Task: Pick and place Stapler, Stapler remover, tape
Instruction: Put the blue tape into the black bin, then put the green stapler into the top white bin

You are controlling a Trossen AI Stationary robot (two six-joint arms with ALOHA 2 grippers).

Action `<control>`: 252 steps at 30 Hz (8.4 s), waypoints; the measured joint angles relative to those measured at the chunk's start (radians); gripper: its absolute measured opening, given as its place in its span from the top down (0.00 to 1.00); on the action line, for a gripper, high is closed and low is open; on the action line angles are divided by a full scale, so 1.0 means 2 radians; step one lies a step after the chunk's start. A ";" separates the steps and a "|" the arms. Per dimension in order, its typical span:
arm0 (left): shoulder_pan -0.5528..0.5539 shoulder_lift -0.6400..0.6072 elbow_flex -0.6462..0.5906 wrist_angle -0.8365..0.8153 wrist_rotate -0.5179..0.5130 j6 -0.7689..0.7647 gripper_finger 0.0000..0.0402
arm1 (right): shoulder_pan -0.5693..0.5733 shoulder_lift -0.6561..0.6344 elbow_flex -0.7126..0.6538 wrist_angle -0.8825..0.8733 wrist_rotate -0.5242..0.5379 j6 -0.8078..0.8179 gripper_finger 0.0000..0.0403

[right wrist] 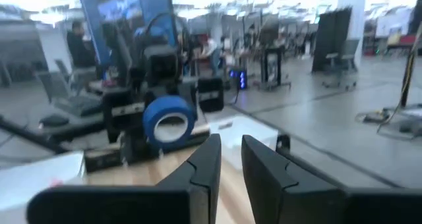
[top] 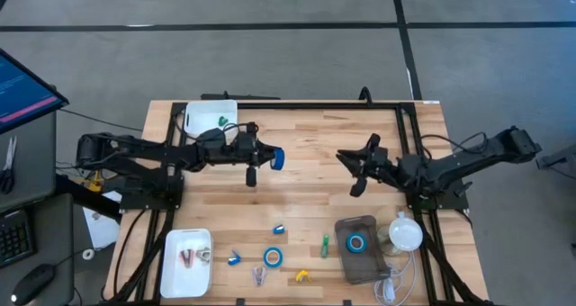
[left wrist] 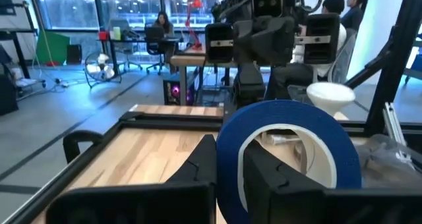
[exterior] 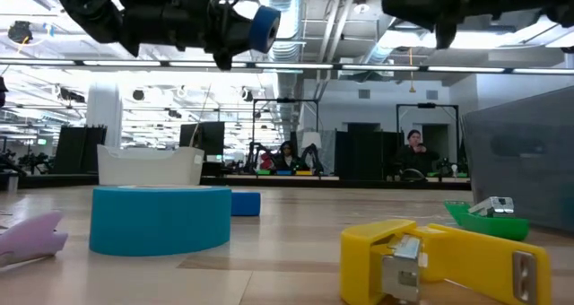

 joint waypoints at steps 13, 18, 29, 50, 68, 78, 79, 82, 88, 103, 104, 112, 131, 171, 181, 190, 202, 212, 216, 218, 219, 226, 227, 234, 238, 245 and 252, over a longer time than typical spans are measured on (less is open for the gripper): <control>0.000 -0.001 0.004 0.000 0.016 0.000 0.95 | -0.034 0.036 0.000 -0.023 -0.052 -0.033 0.87; 0.007 -0.001 0.004 0.000 0.016 0.000 0.95 | -0.035 0.036 0.000 -0.023 -0.051 -0.033 0.87; 0.009 -0.001 0.004 0.003 0.014 0.000 0.95 | -0.035 0.036 0.000 -0.019 -0.050 -0.066 0.87; 0.009 -0.001 0.004 0.003 0.014 -0.004 0.95 | -0.086 0.163 0.079 0.036 -0.245 -0.027 0.73; 0.009 -0.001 0.004 0.003 0.014 -0.004 0.95 | -0.090 0.331 0.216 0.037 -0.255 -0.028 0.49; 0.009 -0.001 0.004 0.003 0.014 -0.004 0.95 | -0.092 0.349 0.241 0.036 -0.258 -0.034 0.58; 0.009 -0.001 0.004 0.002 0.014 -0.004 0.95 | -0.093 0.348 0.241 0.036 -0.258 -0.034 0.60; 0.009 -0.001 0.004 0.004 0.015 -0.004 0.95 | -0.096 0.346 0.241 0.036 -0.258 -0.034 0.69; 0.009 -0.001 0.004 0.004 0.020 0.002 0.95 | -0.100 0.346 0.241 0.035 -0.262 -0.040 0.94; 0.009 -0.002 0.003 -0.008 0.010 -0.017 0.72 | -0.108 0.342 0.241 -0.014 -0.242 -0.059 0.95; 0.009 -0.003 0.000 -0.008 0.010 -0.017 0.71 | -0.108 0.337 0.241 -0.028 -0.240 -0.060 0.95; 0.009 -0.004 -0.016 -0.007 0.010 -0.016 0.71 | -0.111 0.258 0.241 -0.202 -0.195 -0.061 0.95; 0.009 -0.004 -0.018 -0.010 0.008 -0.015 0.72 | 0.074 0.037 0.241 -0.669 -0.240 0.313 0.95; 0.009 -0.004 -0.018 -0.011 0.008 -0.019 0.72 | 0.076 0.241 0.241 -0.651 -0.488 0.459 0.72; 0.009 -0.004 -0.018 -0.012 0.008 -0.019 0.72 | 0.035 0.241 0.247 -0.630 -0.564 0.469 0.61; 0.009 -0.004 -0.018 -0.013 0.008 -0.019 0.72 | 0.005 0.241 0.312 -0.629 -0.545 0.321 0.70; 0.009 -0.004 -0.018 -0.013 0.008 -0.019 0.72 | -0.048 0.241 0.341 -0.638 -0.466 0.094 0.81; 0.009 -0.004 -0.018 -0.013 0.008 -0.015 0.72 | -0.073 0.242 0.341 -0.595 -0.426 -0.007 0.81; 0.009 -0.004 -0.018 -0.013 0.008 -0.015 0.72 | -0.079 0.242 0.341 -0.578 -0.426 -0.007 0.81; 0.009 -0.004 -0.018 -0.013 0.008 -0.015 0.72 | -0.085 0.242 0.341 -0.565 -0.425 -0.018 0.81; 0.009 -0.004 -0.018 -0.013 0.008 -0.015 0.72 | -0.087 0.242 0.341 -0.554 -0.422 -0.029 0.81; 0.009 -0.004 -0.018 -0.013 0.008 -0.015 0.72 | -0.087 0.242 0.341 -0.513 -0.391 -0.095 0.81; 0.009 -0.004 -0.018 -0.012 0.008 -0.015 0.72 | -0.083 0.242 0.341 -0.513 -0.391 -0.113 0.81; 0.009 -0.004 -0.018 -0.012 0.008 -0.015 0.72 | -0.068 0.243 0.342 -0.503 -0.364 -0.193 0.81; 0.009 -0.004 -0.018 -0.012 0.008 -0.015 0.72 | -0.063 0.256 0.376 -0.513 -0.349 -0.216 0.81; 0.009 -0.003 -0.018 -0.013 0.008 -0.015 0.72 | -0.056 0.341 0.477 -0.654 -0.336 -0.237 0.81; 0.009 -0.003 -0.017 -0.018 0.008 -0.015 0.72 | -0.045 0.418 0.544 -0.721 -0.336 -0.238 0.83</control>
